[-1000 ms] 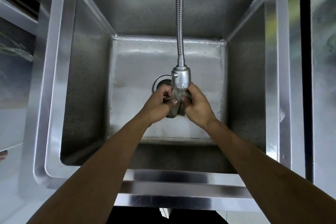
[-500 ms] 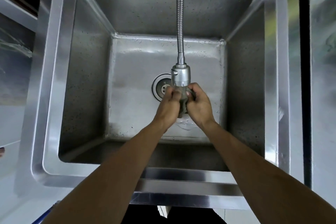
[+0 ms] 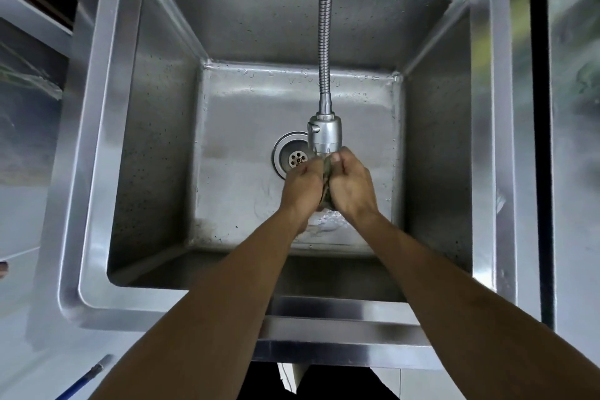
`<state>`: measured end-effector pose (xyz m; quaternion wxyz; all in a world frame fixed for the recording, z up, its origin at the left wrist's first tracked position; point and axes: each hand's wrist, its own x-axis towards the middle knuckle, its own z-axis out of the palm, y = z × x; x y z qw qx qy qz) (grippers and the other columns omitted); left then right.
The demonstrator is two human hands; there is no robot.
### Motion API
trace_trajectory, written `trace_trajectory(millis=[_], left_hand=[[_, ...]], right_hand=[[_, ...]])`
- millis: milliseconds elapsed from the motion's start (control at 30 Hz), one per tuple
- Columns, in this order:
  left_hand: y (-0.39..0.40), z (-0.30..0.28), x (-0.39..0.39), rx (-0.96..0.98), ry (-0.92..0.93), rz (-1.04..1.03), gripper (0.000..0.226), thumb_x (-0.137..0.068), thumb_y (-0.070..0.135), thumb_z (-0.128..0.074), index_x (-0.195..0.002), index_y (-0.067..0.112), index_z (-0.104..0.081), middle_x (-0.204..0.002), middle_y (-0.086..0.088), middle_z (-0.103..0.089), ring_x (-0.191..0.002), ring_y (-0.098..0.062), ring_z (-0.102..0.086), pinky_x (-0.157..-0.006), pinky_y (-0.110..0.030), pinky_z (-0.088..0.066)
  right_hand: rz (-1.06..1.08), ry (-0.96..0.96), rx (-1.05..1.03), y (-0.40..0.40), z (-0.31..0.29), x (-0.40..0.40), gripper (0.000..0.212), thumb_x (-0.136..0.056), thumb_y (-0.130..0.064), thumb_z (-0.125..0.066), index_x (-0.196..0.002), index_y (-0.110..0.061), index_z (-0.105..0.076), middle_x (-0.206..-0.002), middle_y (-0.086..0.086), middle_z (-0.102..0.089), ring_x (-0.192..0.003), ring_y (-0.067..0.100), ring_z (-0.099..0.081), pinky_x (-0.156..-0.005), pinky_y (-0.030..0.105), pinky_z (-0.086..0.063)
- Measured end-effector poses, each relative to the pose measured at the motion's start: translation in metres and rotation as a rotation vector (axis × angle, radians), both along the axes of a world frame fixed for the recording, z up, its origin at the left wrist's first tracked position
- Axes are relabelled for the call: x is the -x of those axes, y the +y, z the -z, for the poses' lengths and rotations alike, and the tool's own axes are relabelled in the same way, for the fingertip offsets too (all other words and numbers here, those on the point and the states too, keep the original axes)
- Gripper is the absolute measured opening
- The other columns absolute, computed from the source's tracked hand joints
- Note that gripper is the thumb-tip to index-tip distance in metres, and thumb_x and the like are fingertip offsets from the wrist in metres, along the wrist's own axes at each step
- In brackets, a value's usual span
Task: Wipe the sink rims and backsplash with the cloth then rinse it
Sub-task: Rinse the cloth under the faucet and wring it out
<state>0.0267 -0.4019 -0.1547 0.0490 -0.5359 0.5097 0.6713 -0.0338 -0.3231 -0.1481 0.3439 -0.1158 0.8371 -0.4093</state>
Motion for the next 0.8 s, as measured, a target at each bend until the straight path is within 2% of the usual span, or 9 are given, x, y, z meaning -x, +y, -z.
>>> trace_trajectory(millis=[133,233,300,400,500,600,667,733,800], left_hand=[[-0.02,0.003,0.006,-0.041,-0.021,-0.239,0.029,-0.098,0.022,-0.054,-0.073,0.019,-0.068,-0.069,-0.005,-0.064,-0.067,-0.024,-0.058,-0.057,-0.031,-0.049],[0.0,0.008,0.004,-0.067,-0.049,-0.225,0.023,-0.099,0.033,-0.058,-0.087,0.02,-0.073,-0.085,-0.007,-0.076,-0.076,-0.024,-0.069,-0.068,-0.041,-0.06],[0.002,0.008,0.002,-0.108,-0.038,-0.236,0.021,-0.096,0.036,-0.062,-0.094,0.02,-0.075,-0.086,-0.006,-0.078,-0.078,-0.023,-0.073,-0.068,-0.039,-0.061],[-0.01,0.014,0.001,-0.14,-0.084,-0.317,0.027,-0.093,0.04,-0.064,-0.093,0.016,-0.076,-0.078,-0.005,-0.074,-0.07,-0.024,-0.069,-0.059,-0.032,-0.054],[0.001,0.007,0.012,-0.141,-0.014,-0.284,0.02,-0.098,0.029,-0.06,-0.093,0.017,-0.074,-0.078,-0.003,-0.073,-0.067,-0.02,-0.067,-0.057,-0.029,-0.054],[-0.011,0.003,0.012,-0.119,-0.023,-0.337,0.016,-0.092,0.02,-0.063,-0.078,0.018,-0.071,-0.068,-0.001,-0.07,-0.065,-0.021,-0.066,-0.058,-0.03,-0.054],[-0.011,0.007,0.003,-0.135,-0.054,-0.329,0.014,-0.093,0.029,-0.064,-0.085,0.021,-0.073,-0.073,-0.002,-0.073,-0.072,-0.024,-0.07,-0.06,-0.033,-0.056],[0.004,0.005,-0.002,-0.166,-0.083,-0.227,0.021,-0.097,0.037,-0.062,-0.093,0.019,-0.072,-0.077,-0.002,-0.074,-0.073,-0.022,-0.071,-0.056,-0.031,-0.054],[0.007,0.006,-0.006,-0.133,-0.087,-0.176,0.027,-0.099,0.037,-0.06,-0.088,0.015,-0.072,-0.07,-0.001,-0.071,-0.069,-0.021,-0.068,-0.054,-0.028,-0.052]], right_hand=[[0.009,-0.045,-0.003,-0.021,-0.001,-0.015,0.022,-0.111,-0.027,-0.038,-0.12,-0.019,-0.056,-0.084,-0.004,-0.064,-0.072,0.011,-0.065,-0.052,0.017,-0.045],[0.142,-0.139,-0.015,-0.02,0.009,-0.003,0.015,-0.102,-0.012,-0.047,-0.106,-0.016,-0.061,-0.088,0.001,-0.069,-0.081,0.023,-0.067,-0.058,0.025,-0.048],[0.216,-0.151,0.003,-0.016,0.005,-0.013,0.014,-0.107,-0.023,-0.045,-0.106,-0.017,-0.057,-0.088,-0.001,-0.068,-0.081,0.021,-0.067,-0.059,0.027,-0.049],[0.107,-0.061,0.012,-0.013,0.004,-0.027,0.026,-0.11,-0.037,-0.041,-0.109,-0.017,-0.058,-0.089,-0.001,-0.068,-0.079,0.014,-0.066,-0.063,0.029,-0.052],[0.261,0.008,-0.012,-0.017,0.008,-0.003,0.027,-0.107,-0.025,-0.046,-0.082,-0.02,-0.055,-0.077,0.0,-0.063,-0.067,0.01,-0.058,-0.063,0.028,-0.043],[0.155,-0.008,0.019,-0.02,0.0,-0.017,0.024,-0.109,-0.029,-0.044,-0.098,-0.016,-0.06,-0.082,0.0,-0.067,-0.07,0.007,-0.064,-0.056,0.024,-0.048],[0.059,-0.023,0.021,-0.014,0.005,-0.022,0.03,-0.11,-0.035,-0.041,-0.105,-0.014,-0.062,-0.084,0.002,-0.07,-0.071,0.008,-0.066,-0.058,0.022,-0.051],[0.112,-0.007,-0.011,-0.005,0.008,-0.013,0.034,-0.11,-0.035,-0.041,-0.093,-0.014,-0.062,-0.081,0.004,-0.069,-0.069,0.01,-0.064,-0.063,0.026,-0.048],[0.13,-0.007,-0.008,-0.002,0.007,-0.018,0.035,-0.11,-0.034,-0.042,-0.087,-0.015,-0.06,-0.075,0.005,-0.068,-0.065,0.01,-0.064,-0.061,0.026,-0.048]])
